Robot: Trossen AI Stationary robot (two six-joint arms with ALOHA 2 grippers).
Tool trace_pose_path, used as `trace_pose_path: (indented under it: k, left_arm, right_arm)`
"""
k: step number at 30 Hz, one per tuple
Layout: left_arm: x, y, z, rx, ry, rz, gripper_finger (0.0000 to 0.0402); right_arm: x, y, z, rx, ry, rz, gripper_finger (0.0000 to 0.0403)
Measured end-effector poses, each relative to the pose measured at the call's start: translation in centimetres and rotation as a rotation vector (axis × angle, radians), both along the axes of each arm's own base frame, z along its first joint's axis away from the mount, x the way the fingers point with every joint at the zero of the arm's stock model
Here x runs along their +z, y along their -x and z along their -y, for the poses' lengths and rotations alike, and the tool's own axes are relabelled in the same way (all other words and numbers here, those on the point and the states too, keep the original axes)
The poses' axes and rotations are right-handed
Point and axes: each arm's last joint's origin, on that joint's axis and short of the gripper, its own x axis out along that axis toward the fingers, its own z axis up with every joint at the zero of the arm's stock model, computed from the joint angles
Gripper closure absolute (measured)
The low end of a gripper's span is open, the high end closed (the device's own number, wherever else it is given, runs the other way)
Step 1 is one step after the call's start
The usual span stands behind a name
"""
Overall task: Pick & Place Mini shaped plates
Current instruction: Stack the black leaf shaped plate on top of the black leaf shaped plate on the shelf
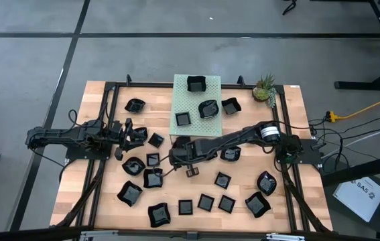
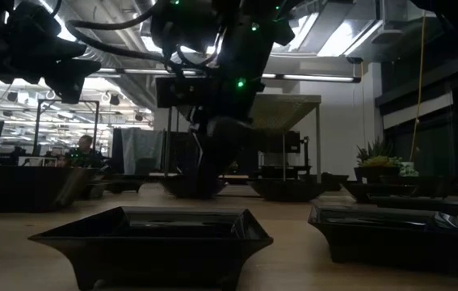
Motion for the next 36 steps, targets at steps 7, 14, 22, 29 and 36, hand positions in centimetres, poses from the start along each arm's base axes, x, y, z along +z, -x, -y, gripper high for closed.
trace_pose_path:
  k: [7,14,22,29,36]
  left_arm:
    - [0.0,0.0,0.0,0.000,0.000,0.000,0.0249]
    - [0.0,0.0,0.0,0.000,0.000,0.001,0.0249]
    - [0.0,0.0,0.0,-0.001,0.000,0.000,0.0249]
    - [0.0,0.0,0.0,0.000,0.000,0.000,0.0249]
    - [0.0,0.0,0.0,0.000,0.000,0.000,0.0249]
  right_arm:
    - [1.4,0.9,0.4,-0.054,-0.020,-0.029,0.0389]
    - [5.2,2.4,0.8,-0.111,-0.045,0.004,0.0389]
    - [7.4,3.1,1.1,-0.158,-0.068,0.061,0.0389]
    - [6.2,2.6,0.9,-0.151,-0.087,0.084,0.0389]
    - [3.7,2.6,0.7,-0.142,-0.091,0.097,0.0389]
